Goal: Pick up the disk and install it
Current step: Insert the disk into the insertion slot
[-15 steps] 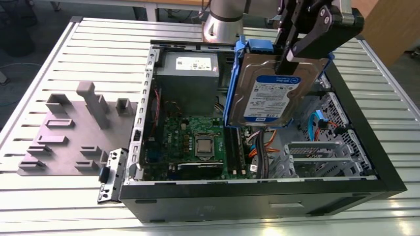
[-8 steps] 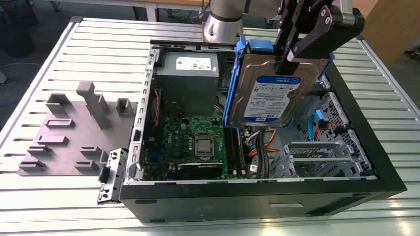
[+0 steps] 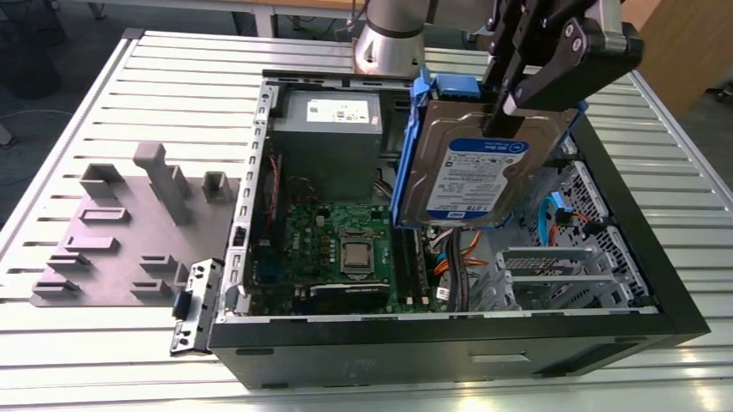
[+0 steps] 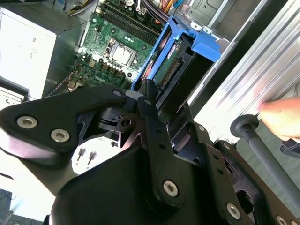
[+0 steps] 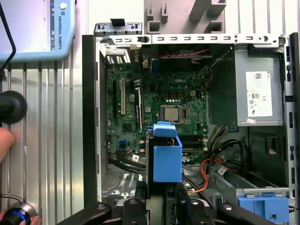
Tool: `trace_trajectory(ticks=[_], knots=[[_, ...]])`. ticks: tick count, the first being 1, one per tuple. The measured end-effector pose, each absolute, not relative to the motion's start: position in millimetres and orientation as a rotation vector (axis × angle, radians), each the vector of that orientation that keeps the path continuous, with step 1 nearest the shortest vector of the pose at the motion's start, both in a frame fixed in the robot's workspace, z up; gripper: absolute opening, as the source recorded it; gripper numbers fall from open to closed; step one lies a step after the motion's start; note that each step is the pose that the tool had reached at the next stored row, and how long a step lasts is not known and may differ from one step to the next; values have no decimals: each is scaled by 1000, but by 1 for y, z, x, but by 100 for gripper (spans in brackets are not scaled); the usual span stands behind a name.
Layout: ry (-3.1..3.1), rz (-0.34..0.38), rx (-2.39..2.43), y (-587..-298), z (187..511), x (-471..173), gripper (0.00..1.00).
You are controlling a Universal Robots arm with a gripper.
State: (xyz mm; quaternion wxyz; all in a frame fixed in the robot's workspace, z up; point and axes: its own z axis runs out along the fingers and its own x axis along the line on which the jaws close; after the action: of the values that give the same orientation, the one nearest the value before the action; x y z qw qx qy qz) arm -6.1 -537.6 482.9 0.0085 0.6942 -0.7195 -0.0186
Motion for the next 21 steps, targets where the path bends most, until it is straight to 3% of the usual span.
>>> trace_trajectory(ticks=[21], knots=[[-2248, -58, 2169, -540, 483, 1, 35]])
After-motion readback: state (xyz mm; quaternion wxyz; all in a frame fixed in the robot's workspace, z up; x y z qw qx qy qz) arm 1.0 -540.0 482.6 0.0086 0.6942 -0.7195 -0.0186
